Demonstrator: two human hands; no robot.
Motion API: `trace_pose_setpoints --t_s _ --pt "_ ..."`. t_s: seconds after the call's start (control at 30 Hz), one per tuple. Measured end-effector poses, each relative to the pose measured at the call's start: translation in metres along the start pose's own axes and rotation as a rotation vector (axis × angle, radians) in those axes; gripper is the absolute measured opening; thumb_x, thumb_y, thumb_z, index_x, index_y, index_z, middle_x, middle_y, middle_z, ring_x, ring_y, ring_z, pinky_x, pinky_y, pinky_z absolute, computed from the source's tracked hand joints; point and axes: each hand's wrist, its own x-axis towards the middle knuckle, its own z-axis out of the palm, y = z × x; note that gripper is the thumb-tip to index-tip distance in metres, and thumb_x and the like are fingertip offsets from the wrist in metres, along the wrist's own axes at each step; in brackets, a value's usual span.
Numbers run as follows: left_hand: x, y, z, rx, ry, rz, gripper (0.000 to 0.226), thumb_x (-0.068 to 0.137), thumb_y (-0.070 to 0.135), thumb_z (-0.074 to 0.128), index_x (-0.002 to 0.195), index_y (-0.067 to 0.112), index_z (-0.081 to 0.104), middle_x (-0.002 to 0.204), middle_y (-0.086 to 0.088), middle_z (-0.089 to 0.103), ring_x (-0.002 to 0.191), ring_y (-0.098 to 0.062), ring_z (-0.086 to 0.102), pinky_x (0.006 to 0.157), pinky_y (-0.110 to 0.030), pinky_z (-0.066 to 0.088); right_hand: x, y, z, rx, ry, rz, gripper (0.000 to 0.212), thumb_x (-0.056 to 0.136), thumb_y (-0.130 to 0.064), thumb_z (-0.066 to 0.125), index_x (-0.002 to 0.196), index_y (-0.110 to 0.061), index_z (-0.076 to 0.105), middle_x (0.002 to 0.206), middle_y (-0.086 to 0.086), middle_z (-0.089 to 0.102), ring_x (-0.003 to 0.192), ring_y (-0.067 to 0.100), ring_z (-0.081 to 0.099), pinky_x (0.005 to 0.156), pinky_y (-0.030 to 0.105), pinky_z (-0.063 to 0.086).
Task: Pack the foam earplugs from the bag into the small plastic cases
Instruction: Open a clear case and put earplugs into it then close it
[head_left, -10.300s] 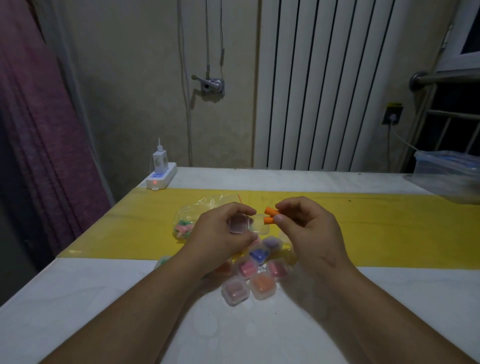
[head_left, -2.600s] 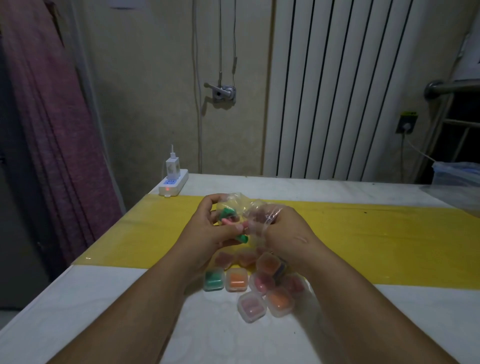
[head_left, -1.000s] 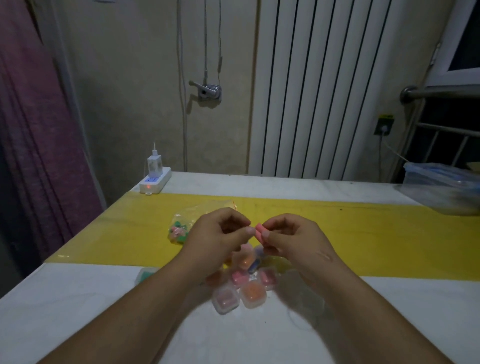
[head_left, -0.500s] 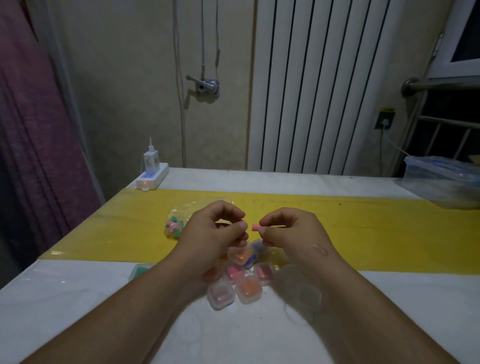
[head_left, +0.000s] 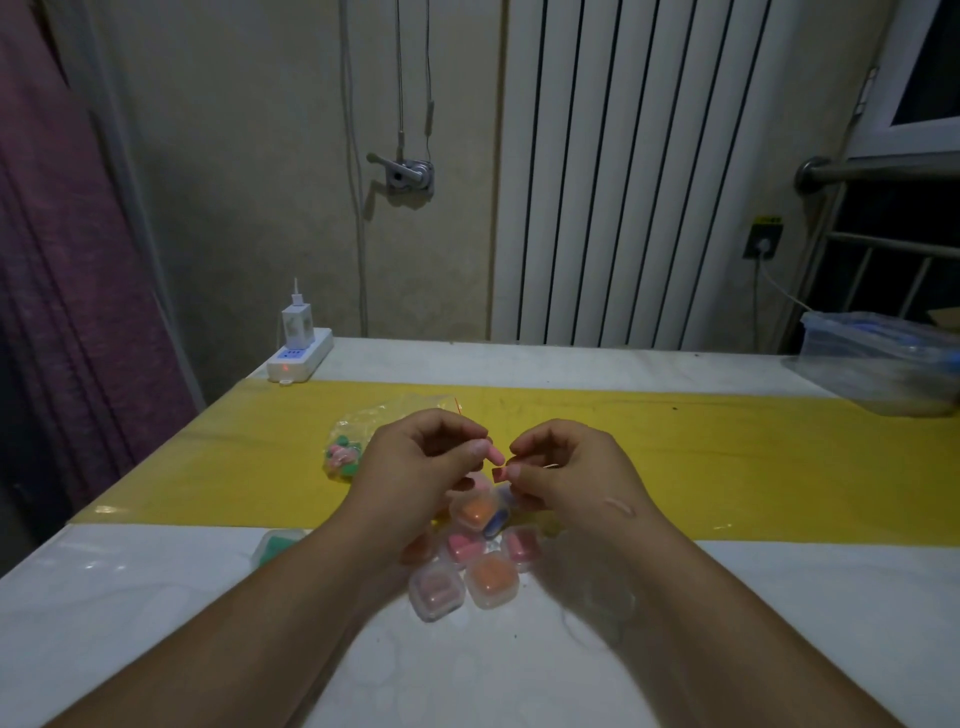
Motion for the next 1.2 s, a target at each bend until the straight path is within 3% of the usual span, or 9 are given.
trace_pose_setpoints --t_s 0.13,0.3,0.4,0.53,0.63,0.73,0.93,1.13,1.2 --pt "0.000 -0.002 0.000 0.050 0.010 0.004 0.002 0.085 0.009 0.070 0.087 0.009 0.070 0.081 -0.003 0.075 0.082 -0.022 0.069 0.069 -0.035 0.059 0.001 0.001 0.001 0.108 -0.058 0.014 0.022 0.084 0.005 0.069 0.097 -0.011 0.061 0.080 0.014 0.075 0.077 0.027 0.073 0.078 0.046 0.061" --pt "-0.002 0.001 0.003 0.052 0.060 0.032 0.006 0.087 0.010 0.068 0.082 0.008 0.068 0.078 -0.001 0.074 0.074 -0.013 0.066 0.060 -0.025 0.054 -0.002 -0.001 0.004 0.158 -0.079 0.017 0.026 0.083 0.006 0.071 0.102 -0.009 0.061 0.080 0.015 0.074 0.082 0.027 0.074 0.077 0.042 0.061" --pt "-0.002 0.000 0.004 0.063 0.064 0.027 0.006 0.086 0.010 0.069 0.081 0.009 0.069 0.075 -0.001 0.074 0.069 -0.009 0.065 0.059 -0.024 0.054 -0.005 -0.003 0.007 0.189 -0.076 0.013 0.024 0.082 0.004 0.073 0.100 -0.007 0.063 0.083 0.020 0.073 0.072 0.022 0.072 0.071 0.036 0.061" --pt "0.000 -0.004 0.005 0.080 0.065 -0.002 0.004 0.084 0.012 0.072 0.080 0.011 0.071 0.075 -0.006 0.071 0.069 -0.010 0.064 0.062 -0.029 0.056 -0.002 -0.002 0.007 0.244 -0.043 0.013 0.007 0.087 0.002 0.068 0.087 -0.005 0.070 0.073 0.010 0.074 0.062 0.016 0.068 0.062 0.027 0.059" --pt "-0.001 -0.005 0.006 0.103 0.050 0.003 0.005 0.082 0.015 0.074 0.078 0.013 0.071 0.075 -0.005 0.071 0.065 -0.005 0.061 0.060 -0.026 0.052 -0.001 -0.001 0.005 0.258 -0.016 0.009 0.002 0.086 -0.001 0.070 0.085 -0.004 0.070 0.070 0.007 0.072 0.061 0.017 0.066 0.065 0.029 0.061" --pt "-0.001 -0.006 0.006 0.115 0.049 0.025 0.005 0.082 0.013 0.074 0.078 0.012 0.071 0.070 0.000 0.070 0.062 -0.001 0.060 0.058 -0.019 0.049 0.001 -0.001 0.002 0.210 0.000 -0.021 0.007 0.083 -0.005 0.074 0.088 -0.002 0.070 0.074 0.010 0.073 0.063 0.017 0.065 0.069 0.035 0.060" --pt "-0.004 -0.008 0.011 0.191 0.036 0.089 0.013 0.082 0.008 0.073 0.074 0.019 0.069 0.068 0.005 0.066 0.061 -0.002 0.057 0.057 -0.015 0.046 0.007 0.000 -0.014 0.259 0.047 0.001 0.013 0.083 -0.003 0.074 0.092 0.005 0.069 0.074 0.010 0.073 0.060 0.011 0.065 0.060 0.022 0.057" --pt "-0.009 -0.006 0.018 0.659 -0.120 0.393 0.004 0.084 0.033 0.067 0.081 0.033 0.067 0.081 0.017 0.064 0.085 -0.004 0.052 0.077 -0.030 0.043 0.013 -0.001 -0.029 0.260 0.114 0.014 0.012 0.083 -0.001 0.072 0.091 0.008 0.067 0.075 0.013 0.072 0.061 0.015 0.063 0.059 0.022 0.057" --pt "-0.013 -0.004 0.024 0.806 -0.224 0.543 0.016 0.085 0.043 0.059 0.087 0.031 0.071 0.083 0.015 0.067 0.086 -0.012 0.054 0.078 -0.036 0.044 0.014 0.000 -0.033 0.265 0.136 0.015 0.013 0.083 -0.001 0.073 0.091 0.008 0.067 0.075 0.014 0.071 0.061 0.016 0.063 0.058 0.022 0.056"
